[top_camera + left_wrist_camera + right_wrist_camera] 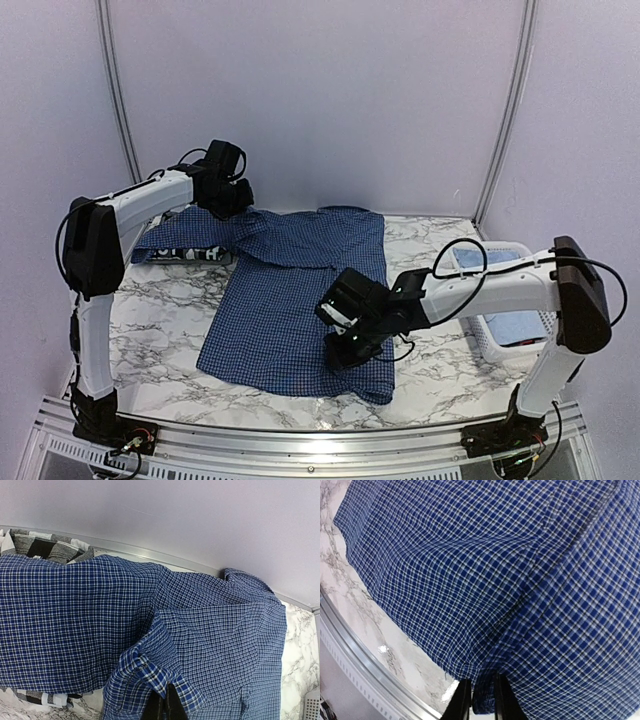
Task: Fold and stack the long sleeve shirts
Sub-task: Adjust the 1/3-folded tank top at the center of the board.
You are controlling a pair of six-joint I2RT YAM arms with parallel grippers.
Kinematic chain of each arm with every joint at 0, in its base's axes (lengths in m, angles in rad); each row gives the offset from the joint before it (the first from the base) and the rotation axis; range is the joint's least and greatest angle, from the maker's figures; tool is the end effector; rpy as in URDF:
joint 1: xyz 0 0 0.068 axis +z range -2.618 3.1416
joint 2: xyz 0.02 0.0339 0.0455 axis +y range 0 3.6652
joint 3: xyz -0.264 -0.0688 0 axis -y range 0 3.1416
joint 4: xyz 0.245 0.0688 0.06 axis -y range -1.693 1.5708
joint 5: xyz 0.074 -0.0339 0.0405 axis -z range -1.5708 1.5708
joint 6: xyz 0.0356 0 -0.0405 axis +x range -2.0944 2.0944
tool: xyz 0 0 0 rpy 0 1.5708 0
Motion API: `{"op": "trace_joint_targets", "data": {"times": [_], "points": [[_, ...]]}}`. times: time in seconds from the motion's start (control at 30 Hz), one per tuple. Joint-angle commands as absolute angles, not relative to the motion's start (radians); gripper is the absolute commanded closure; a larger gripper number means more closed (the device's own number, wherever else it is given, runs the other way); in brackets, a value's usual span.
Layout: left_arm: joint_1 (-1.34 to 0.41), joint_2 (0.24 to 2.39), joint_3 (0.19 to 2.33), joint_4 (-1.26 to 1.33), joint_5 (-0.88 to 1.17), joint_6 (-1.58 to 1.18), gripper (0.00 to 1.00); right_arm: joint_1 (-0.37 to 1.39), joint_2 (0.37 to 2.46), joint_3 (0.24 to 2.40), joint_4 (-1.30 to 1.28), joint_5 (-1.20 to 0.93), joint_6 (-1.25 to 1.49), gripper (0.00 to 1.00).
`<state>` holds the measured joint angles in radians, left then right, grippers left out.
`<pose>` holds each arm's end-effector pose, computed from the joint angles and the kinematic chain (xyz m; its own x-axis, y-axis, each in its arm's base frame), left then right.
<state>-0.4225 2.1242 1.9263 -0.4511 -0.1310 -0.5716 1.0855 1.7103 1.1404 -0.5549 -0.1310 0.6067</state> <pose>0.4560 -0.1999 0.2827 -0.6322 -0.3038 -0.7128 -0.0361 0.9305 -0.3646 0.1557 0.3051 0.1947 -0.8607 -0.4203 -0.2872 -0.5021 0.7940 0.3428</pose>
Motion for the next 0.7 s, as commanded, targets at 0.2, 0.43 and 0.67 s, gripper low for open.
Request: {"op": "trace_joint_targets", "data": {"times": [0.2,0.43,0.67], "points": [[-0.416,2.135,1.945,-0.425,-0.113,-0.557,1.0,1.029,1.571,1.108,-0.562,-0.082,0.605,0.49],[-0.416,2.143,1.95,-0.421,-0.106,-0.561,1.0,0.929,1.538,1.058,-0.462,-0.102,0.6,0.56],[-0.416,2.152,1.951,-0.417,-0.102,-0.559,1.0,0.9,1.72,1.095,-0.296,-0.198,0.601,0.74]]}}
